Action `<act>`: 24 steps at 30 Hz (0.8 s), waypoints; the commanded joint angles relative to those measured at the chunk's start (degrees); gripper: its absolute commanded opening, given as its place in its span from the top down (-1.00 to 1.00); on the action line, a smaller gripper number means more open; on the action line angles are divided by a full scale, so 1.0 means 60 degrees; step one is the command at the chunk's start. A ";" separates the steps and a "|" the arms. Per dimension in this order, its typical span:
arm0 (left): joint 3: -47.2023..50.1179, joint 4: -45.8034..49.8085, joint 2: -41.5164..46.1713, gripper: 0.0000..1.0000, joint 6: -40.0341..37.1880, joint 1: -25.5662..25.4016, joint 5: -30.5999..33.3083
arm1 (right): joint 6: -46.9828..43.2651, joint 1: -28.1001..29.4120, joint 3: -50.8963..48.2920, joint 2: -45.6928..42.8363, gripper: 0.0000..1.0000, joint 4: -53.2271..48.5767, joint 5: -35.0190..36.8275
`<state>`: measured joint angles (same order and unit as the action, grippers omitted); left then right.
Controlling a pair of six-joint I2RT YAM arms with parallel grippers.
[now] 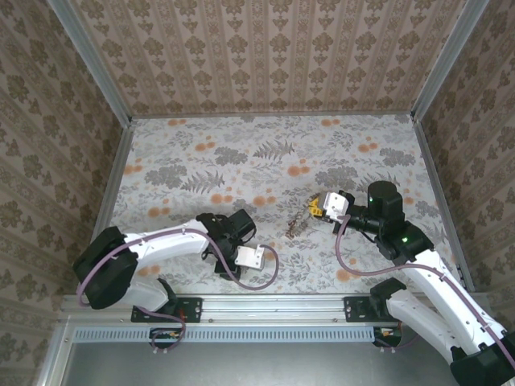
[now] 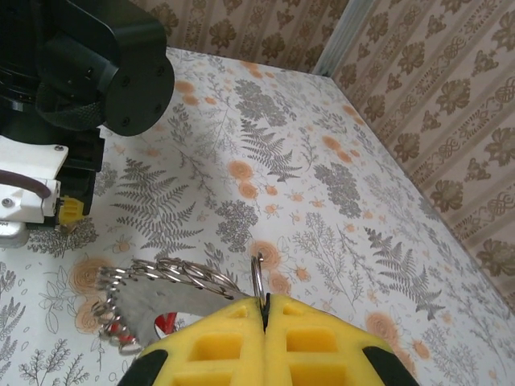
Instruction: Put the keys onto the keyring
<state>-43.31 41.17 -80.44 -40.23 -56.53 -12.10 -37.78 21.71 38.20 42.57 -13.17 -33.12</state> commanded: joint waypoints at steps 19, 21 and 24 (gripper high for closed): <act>0.0078 -0.0151 -0.0365 0.09 0.2215 -0.0378 0.1187 | -0.0025 0.0044 0.0475 -0.0007 1.00 0.0030 0.0245; 0.0028 -0.0081 -0.0459 0.08 0.2304 -0.0428 0.1242 | -0.0017 0.0043 0.0464 -0.0025 1.00 0.0023 0.0253; -0.0085 -0.0038 -0.0616 0.09 0.2561 -0.0549 0.1426 | -0.0019 0.0043 0.0465 -0.0031 1.00 0.0021 0.0263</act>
<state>-42.85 38.57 -83.11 -27.27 -58.94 -4.67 -37.76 21.71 38.59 43.13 -13.98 -31.66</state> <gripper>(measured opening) 0.458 0.054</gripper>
